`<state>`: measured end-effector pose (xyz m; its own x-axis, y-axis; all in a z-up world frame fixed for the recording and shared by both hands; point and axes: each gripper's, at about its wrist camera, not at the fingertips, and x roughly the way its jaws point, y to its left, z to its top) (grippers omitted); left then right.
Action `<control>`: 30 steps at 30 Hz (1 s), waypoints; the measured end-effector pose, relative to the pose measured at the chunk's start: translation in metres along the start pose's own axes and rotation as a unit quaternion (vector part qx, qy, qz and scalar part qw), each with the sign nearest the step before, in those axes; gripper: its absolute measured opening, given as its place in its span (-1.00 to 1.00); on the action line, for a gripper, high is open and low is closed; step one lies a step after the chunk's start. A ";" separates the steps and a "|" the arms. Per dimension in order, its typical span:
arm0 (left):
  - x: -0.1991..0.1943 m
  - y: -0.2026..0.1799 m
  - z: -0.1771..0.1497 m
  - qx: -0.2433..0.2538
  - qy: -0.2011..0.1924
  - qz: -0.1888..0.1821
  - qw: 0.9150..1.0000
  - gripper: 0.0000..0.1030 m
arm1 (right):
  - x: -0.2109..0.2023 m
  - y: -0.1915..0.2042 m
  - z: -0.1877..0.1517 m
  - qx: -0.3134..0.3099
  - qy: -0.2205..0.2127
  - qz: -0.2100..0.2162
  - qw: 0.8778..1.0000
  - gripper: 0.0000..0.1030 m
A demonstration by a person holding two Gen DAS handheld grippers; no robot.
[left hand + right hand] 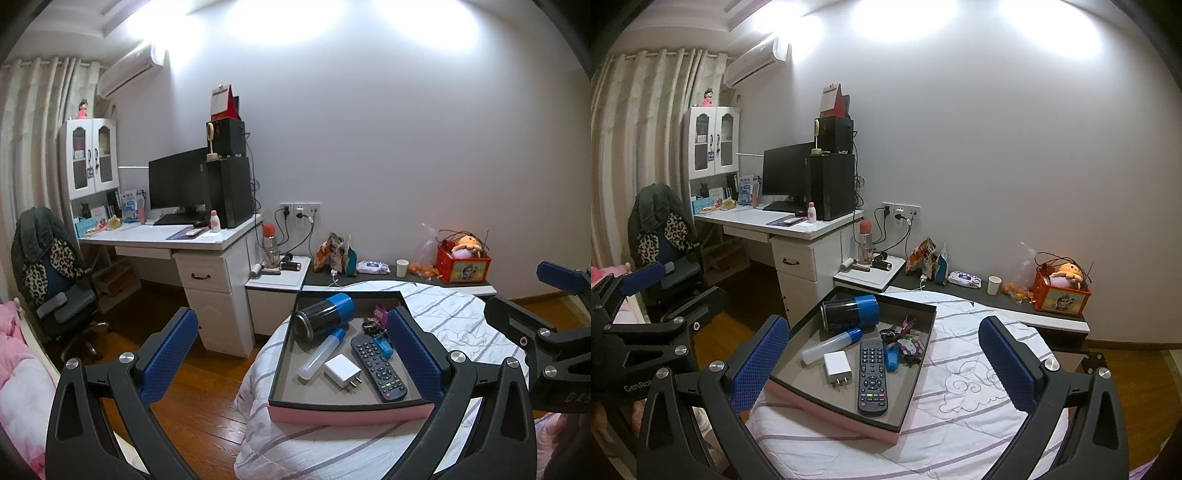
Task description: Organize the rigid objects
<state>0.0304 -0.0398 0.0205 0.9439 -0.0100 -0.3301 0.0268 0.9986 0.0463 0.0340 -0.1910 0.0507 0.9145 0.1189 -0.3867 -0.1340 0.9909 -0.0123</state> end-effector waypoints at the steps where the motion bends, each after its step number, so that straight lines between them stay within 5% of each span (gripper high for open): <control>1: 0.000 0.000 -0.001 0.000 0.000 0.000 1.000 1.00 | 0.000 0.000 0.000 0.001 0.000 0.000 1.000 1.00; 30: 0.005 -0.008 -0.001 0.002 0.005 -0.008 1.000 1.00 | 0.003 -0.004 -0.005 -0.001 0.009 0.000 1.000 1.00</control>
